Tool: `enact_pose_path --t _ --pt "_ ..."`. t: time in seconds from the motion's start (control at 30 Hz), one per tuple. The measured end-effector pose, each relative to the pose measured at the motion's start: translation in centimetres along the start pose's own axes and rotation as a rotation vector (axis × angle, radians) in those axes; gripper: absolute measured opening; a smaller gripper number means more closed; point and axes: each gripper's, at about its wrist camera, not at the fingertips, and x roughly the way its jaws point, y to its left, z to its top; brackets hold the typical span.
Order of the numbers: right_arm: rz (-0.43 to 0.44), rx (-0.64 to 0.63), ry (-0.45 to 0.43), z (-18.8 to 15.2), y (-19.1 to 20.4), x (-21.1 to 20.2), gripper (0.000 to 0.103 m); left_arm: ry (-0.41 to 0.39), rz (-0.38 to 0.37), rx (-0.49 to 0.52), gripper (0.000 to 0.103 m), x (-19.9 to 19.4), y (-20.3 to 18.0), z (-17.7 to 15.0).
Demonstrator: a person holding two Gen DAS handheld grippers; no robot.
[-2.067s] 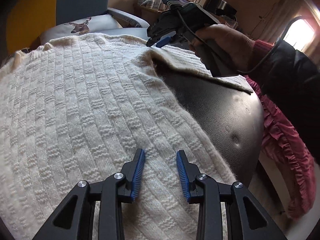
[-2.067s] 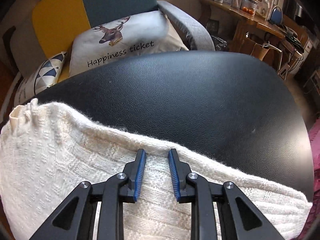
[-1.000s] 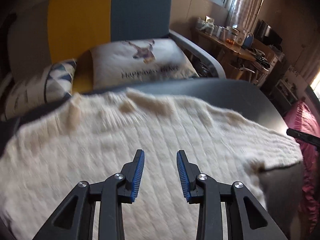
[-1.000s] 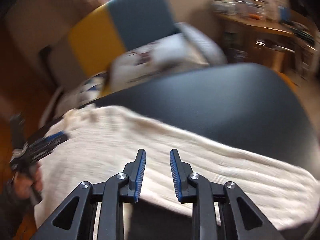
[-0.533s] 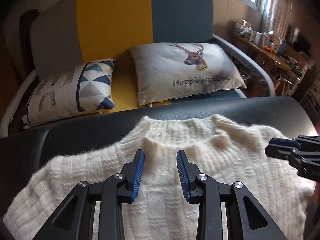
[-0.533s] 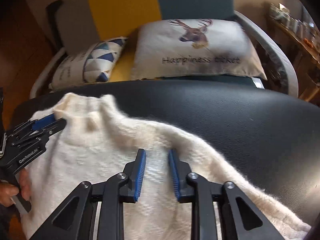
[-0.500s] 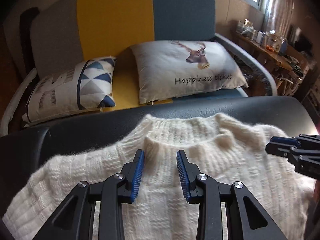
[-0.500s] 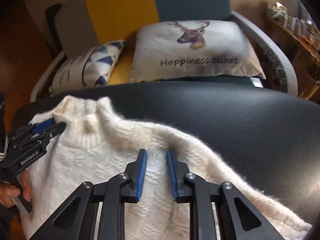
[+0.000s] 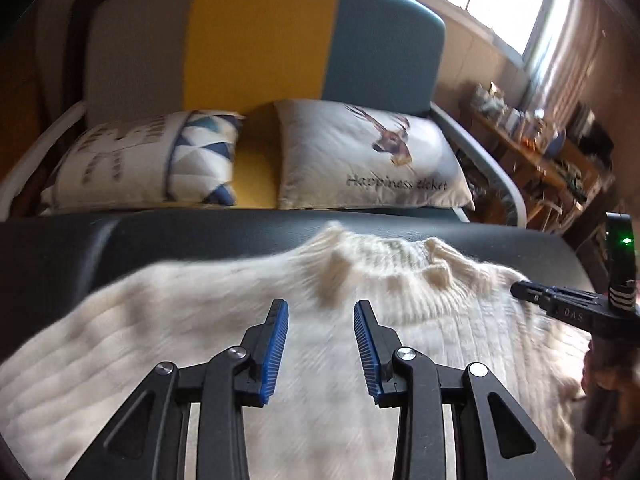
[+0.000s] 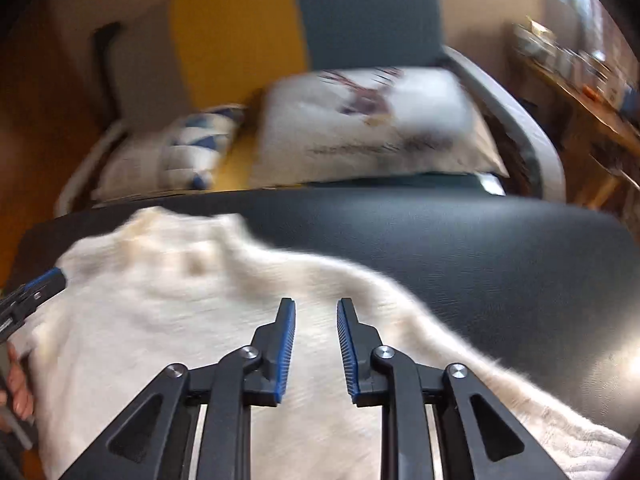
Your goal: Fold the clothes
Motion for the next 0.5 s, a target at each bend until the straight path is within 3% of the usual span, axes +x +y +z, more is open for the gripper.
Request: enact_pose_path --t 0.07,0.27,0.4,0.5 --pt "0.053 -0.030 0.006 -0.8 2.4 -0.6 0.022 -0.020 0.013 -0.050 0.035 -2.7 2.7 -1.1" --pt "0.186 -0.135 0.077 -3.5 11.7 1.1 0.022 -0.021 0.172 -0.277 0.035 -9.0 14.7 -6.1" --pt "0.211 -0.219 0.090 -4.0 18.9 3.0 0.022 -0.039 0.306 -0.337 0.035 -12.0 21.3 -8.4" --pt "0.256 -0.213 0.083 -1.9 22.4 4.1 0.022 -0.033 0.384 -0.359 0.035 -12.9 25.1 -9.6"
